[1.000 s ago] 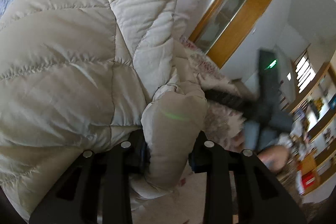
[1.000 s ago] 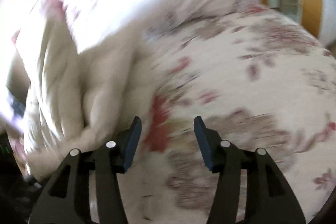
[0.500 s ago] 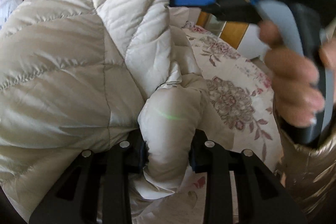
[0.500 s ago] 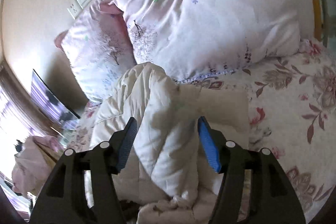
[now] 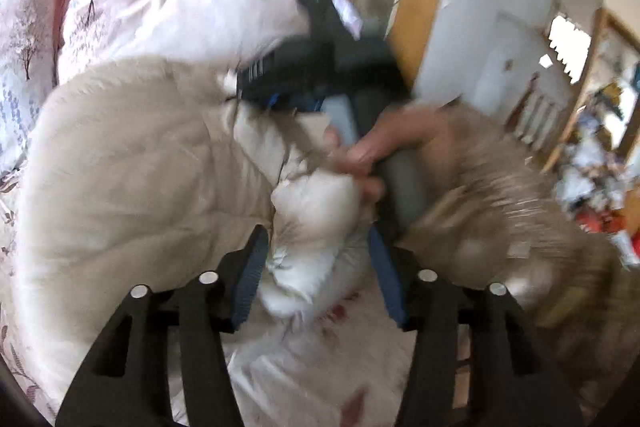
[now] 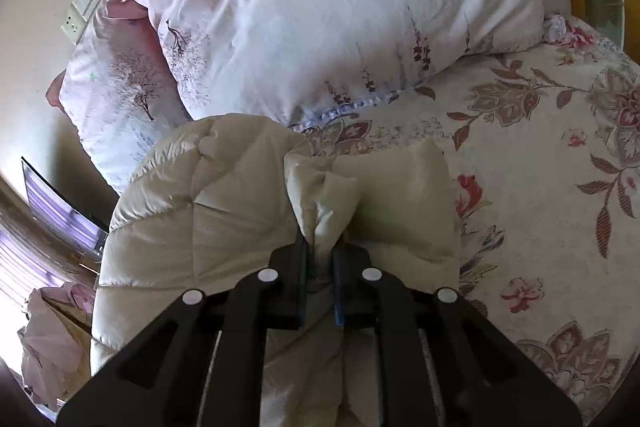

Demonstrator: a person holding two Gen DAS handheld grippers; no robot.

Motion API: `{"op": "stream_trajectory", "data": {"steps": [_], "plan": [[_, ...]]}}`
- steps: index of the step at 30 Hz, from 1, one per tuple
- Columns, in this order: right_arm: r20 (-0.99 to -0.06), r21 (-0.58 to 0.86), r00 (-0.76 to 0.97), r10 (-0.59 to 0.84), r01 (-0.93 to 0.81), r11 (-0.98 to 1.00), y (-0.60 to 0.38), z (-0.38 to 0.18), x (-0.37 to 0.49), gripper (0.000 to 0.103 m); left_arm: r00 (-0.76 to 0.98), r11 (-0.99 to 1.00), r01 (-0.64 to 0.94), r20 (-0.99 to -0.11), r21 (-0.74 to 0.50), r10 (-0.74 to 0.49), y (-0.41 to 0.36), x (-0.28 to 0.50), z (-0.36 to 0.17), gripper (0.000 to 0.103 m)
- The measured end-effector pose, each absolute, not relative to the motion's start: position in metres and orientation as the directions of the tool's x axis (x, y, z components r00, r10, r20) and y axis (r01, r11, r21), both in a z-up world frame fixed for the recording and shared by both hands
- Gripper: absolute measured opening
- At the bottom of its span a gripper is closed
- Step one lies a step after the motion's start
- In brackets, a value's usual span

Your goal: Fold large clothes

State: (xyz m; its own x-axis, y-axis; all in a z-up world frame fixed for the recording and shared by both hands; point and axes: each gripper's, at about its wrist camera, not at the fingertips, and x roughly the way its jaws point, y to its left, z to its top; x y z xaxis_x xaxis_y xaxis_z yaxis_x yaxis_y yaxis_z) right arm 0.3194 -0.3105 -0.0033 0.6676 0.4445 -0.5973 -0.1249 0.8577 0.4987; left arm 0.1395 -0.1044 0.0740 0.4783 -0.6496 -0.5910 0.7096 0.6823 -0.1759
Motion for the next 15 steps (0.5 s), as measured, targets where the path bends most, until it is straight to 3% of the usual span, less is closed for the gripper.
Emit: {"op": "stream_trajectory", "data": {"steps": [3,6,10,15], "plan": [[-0.592,0.505,0.666,0.455,-0.133,0.853,-0.312,-0.005,0.320,0.011,0.519,0.692,0.683,-0.513,-0.231,-0.684,-0.061,0.148,0.106,0.061],[-0.587,0.513,0.666,0.461,-0.135,0.848,-0.313,-0.006,0.320,0.012,0.624,0.775,0.591,-0.481,-0.225,-0.616,-0.020,0.177,0.120,0.061],[-0.583,0.517,0.667,0.463,-0.134,0.845,-0.313,-0.007,0.320,0.012,0.673,0.846,0.454,-0.516,-0.280,-0.531,0.009,0.229,0.112,0.061],[-0.568,0.529,0.680,0.463,-0.129,0.839,-0.317,-0.007,0.319,0.012,0.659,0.872,0.396,-0.572,-0.289,-0.489,0.007,0.260,0.089,0.061]]}}
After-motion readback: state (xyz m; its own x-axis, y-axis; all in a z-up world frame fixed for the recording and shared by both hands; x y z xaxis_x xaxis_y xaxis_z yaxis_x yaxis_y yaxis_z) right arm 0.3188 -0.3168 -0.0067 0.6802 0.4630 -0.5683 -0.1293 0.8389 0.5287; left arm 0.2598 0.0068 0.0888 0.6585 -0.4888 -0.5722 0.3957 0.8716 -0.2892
